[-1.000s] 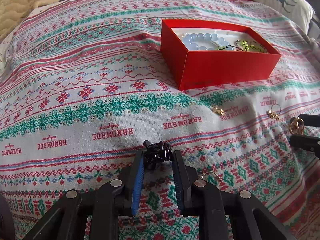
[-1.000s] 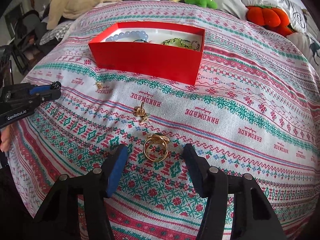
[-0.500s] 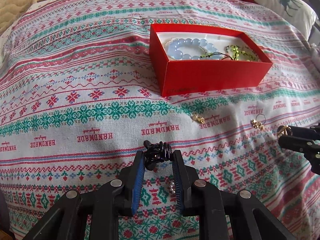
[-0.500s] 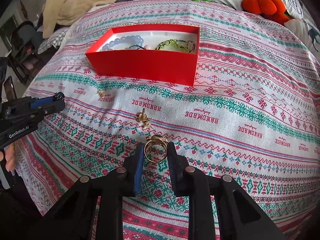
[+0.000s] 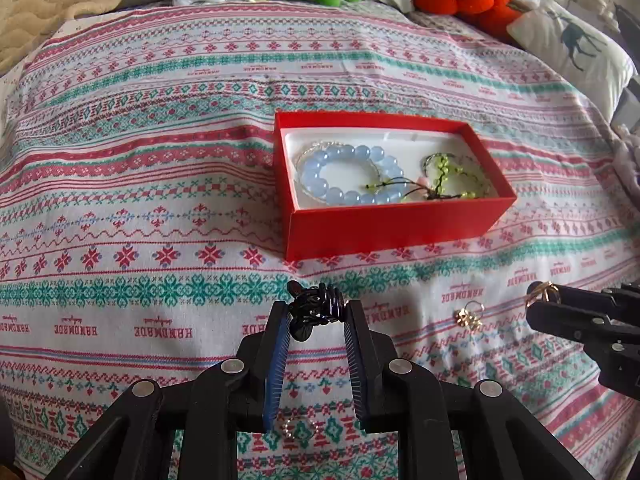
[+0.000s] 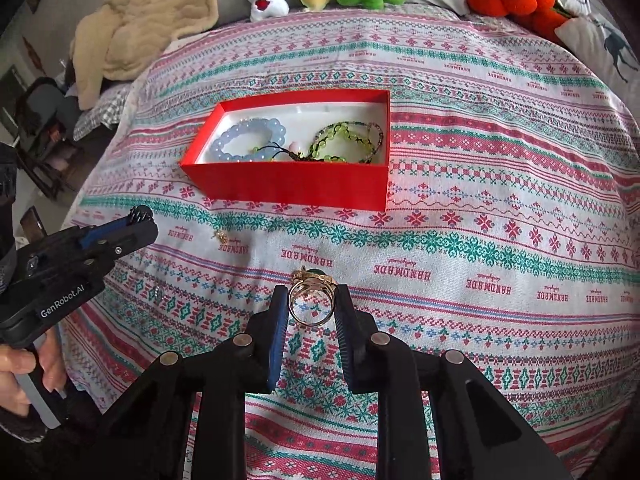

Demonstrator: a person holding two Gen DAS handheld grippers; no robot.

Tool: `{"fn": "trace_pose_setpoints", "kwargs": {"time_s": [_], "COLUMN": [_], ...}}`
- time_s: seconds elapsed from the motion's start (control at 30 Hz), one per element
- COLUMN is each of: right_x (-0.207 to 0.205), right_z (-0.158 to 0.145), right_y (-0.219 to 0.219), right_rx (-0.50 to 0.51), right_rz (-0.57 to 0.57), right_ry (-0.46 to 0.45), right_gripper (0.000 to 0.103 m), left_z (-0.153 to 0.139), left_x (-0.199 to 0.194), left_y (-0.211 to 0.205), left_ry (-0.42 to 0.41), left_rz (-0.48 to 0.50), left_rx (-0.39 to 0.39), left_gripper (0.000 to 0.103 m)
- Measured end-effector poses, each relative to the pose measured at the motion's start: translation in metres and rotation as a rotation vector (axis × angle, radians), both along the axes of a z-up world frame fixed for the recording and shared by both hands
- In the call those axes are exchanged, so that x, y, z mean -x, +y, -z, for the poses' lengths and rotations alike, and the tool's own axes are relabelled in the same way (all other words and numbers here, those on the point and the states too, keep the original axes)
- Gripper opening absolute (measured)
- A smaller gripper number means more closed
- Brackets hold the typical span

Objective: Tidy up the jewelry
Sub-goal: 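Carry the black hair clip and gold ring toward the red box, then lower the hair clip and gold ring into the red box and open both tools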

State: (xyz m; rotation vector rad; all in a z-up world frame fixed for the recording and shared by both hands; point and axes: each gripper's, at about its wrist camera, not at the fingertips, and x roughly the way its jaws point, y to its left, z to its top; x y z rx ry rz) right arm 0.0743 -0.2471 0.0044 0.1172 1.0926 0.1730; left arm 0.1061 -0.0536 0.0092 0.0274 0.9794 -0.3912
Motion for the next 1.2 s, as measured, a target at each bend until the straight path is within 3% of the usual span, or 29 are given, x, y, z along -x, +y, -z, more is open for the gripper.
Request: {"fn": "trace_pose_setpoints", "kwargs": {"time_s": [0.53, 0.77, 1.2], "right_x": [-0.034, -0.05, -0.073], "right_z": [-0.026, -0.024, -0.017], "right_y": [-0.011, -0.02, -0.037], "right_rx": [-0.082, -0.12, -0.157], "right_rz": [0.089, 0.134, 0.161], "right_ry": [-0.023, -0.011, -0.016], "right_gripper": [0.025, 0.025, 0.025], "left_z": [-0.015, -0.007, 0.015], "left_x": [-0.027, -0.046, -0.073], "left_y": [-0.031, -0.047, -0.058], "left_ry": [-0.033, -0.072, -0.07], "left_rz": [-0.007, 0.019, 0.031], "left_rx": [0.068, 0.064, 0.052], "left_gripper": [0.022, 0.022, 0.023]}}
